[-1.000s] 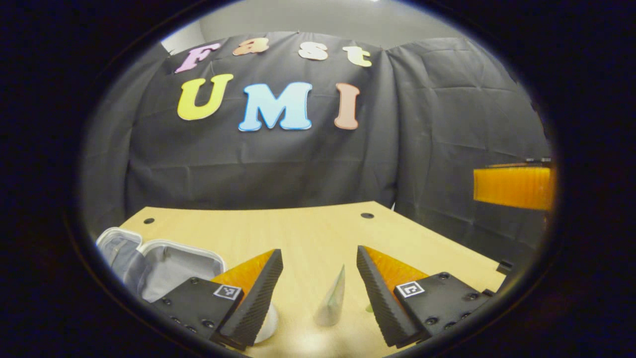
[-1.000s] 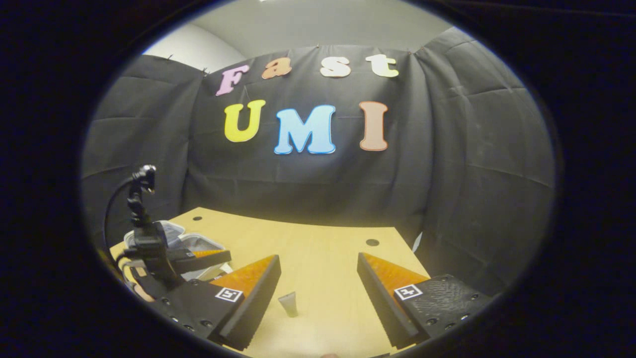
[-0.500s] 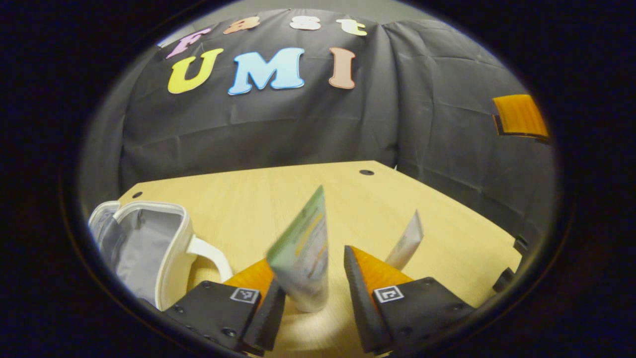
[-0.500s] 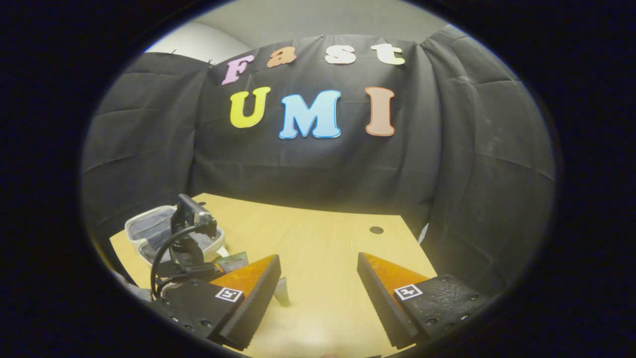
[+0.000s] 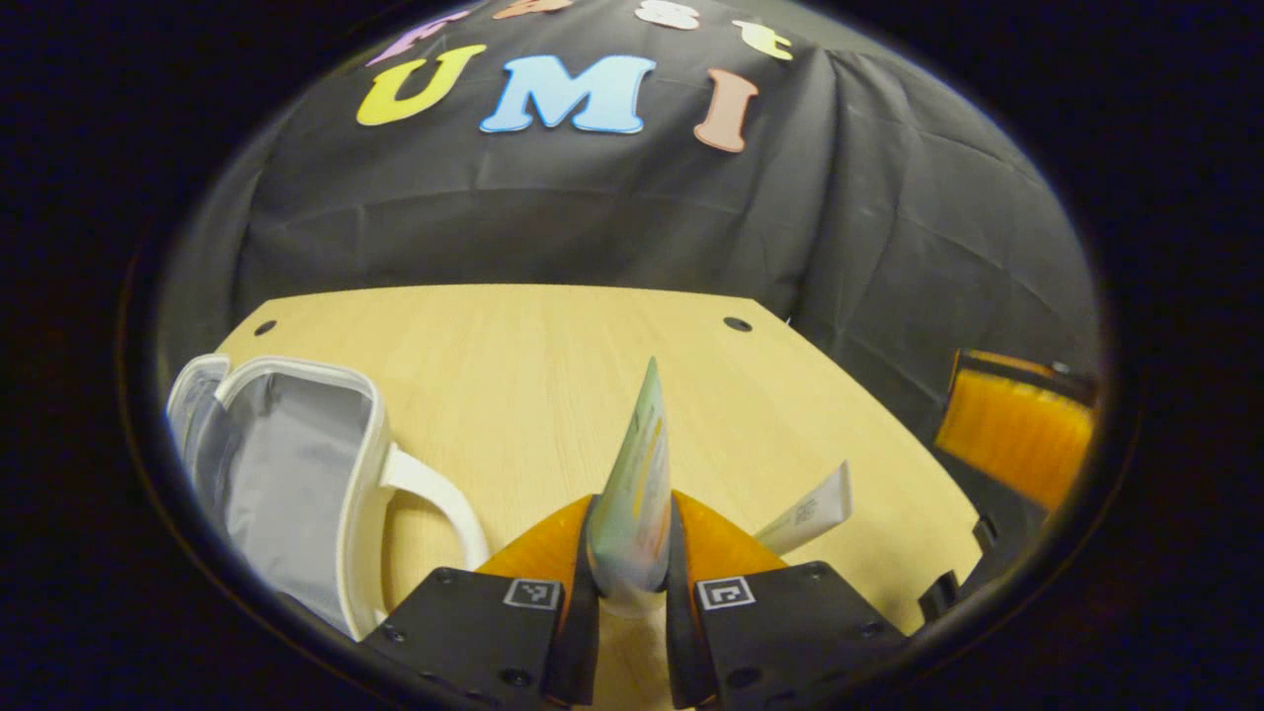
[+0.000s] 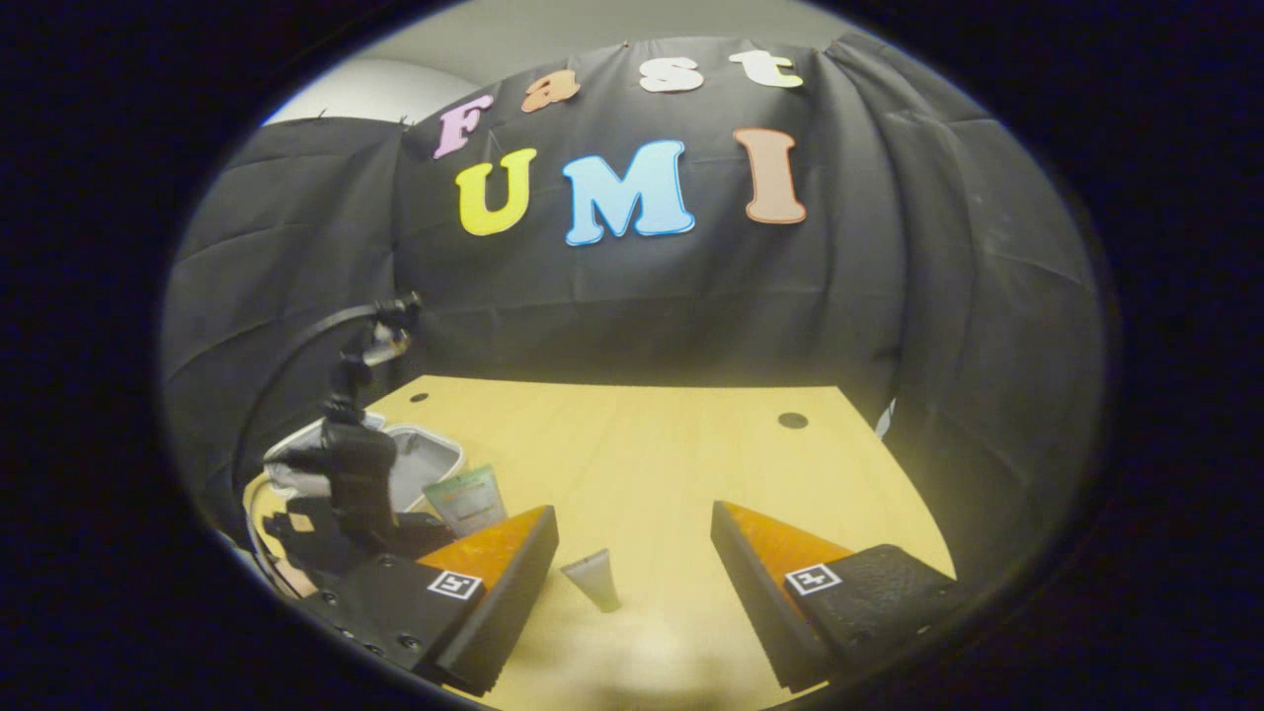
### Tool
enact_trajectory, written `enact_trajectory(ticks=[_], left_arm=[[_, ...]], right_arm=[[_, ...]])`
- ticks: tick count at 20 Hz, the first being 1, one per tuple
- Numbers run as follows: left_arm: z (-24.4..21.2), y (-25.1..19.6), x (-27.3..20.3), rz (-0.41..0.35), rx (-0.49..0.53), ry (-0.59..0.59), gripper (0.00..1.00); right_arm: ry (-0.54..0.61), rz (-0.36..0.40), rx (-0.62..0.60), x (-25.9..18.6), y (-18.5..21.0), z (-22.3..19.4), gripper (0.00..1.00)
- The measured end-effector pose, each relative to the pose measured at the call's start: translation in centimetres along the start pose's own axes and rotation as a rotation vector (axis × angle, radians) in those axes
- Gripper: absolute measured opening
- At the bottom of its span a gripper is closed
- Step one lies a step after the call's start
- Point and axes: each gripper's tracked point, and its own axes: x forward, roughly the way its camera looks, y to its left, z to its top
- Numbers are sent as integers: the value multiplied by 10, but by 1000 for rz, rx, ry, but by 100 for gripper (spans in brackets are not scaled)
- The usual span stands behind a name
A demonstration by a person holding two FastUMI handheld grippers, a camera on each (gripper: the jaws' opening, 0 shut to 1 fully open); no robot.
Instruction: First open the suitcase, pack the skin care products into it, and then close the suitcase.
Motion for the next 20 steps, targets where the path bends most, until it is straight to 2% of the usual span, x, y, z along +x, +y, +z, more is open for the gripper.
enact_trajectory(ticks=[3,7,9,12,13,14,16,17,18,20], left_arm=[[42,24,-50,3,-101,-29,36],[74,90,-111,90,-154,-63,36],[67,133,-126,159,-167,-40,32],[35,187,-132,244,-212,49,39],[25,201,-132,270,-222,83,39],[17,212,-132,282,-225,111,36],[3,231,-129,301,-221,168,33],[-3,239,-125,306,-214,194,36],[-7,243,-121,304,-203,221,36],[-15,247,-113,284,-171,264,35]], right_arm=[[78,23,38,23,14,-31,94],[205,8,66,52,21,-80,88],[268,-13,73,57,20,-101,75],[287,-70,83,64,15,-110,43],[301,-77,98,60,18,-109,39],[308,-89,116,56,23,-110,27],[296,-95,137,44,37,-98,23],[287,-88,143,38,48,-89,18],[279,-70,149,31,63,-83,22],[268,-27,153,16,95,-69,22]])
